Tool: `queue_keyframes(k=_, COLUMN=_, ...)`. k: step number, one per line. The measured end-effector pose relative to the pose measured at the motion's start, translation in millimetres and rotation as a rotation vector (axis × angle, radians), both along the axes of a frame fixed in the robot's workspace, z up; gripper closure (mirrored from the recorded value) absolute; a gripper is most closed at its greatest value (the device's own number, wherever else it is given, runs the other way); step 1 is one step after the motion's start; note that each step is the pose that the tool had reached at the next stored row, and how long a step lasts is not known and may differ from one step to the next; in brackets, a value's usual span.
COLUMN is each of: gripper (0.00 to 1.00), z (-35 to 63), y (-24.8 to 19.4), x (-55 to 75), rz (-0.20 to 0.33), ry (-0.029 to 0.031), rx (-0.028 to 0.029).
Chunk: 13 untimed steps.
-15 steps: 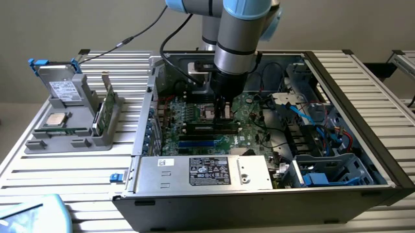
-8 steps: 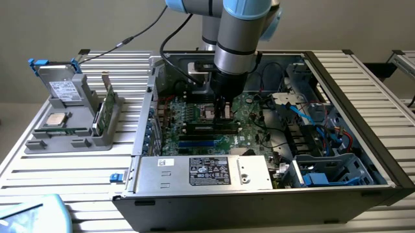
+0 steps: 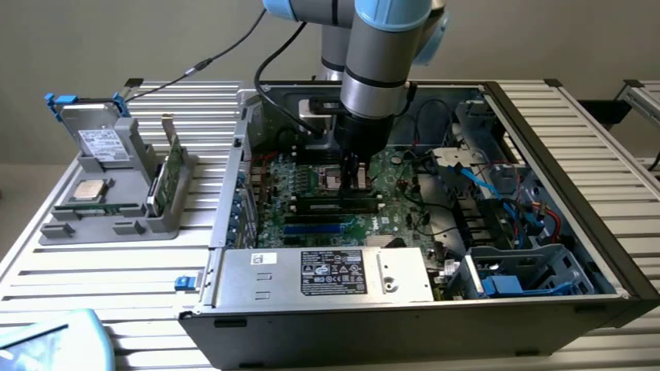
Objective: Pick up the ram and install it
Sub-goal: 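Insert the ram into the slot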
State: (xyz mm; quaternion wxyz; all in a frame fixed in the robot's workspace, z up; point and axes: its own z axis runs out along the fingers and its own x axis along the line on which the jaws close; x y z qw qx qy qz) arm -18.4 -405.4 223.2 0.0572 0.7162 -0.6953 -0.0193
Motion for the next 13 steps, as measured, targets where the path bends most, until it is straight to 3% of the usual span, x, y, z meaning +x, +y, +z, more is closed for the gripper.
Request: queue_keyframes(k=13, gripper=0.78, z=0.6, y=0.1, x=0.0, rz=0.000, ry=0.0000, rx=0.0001)
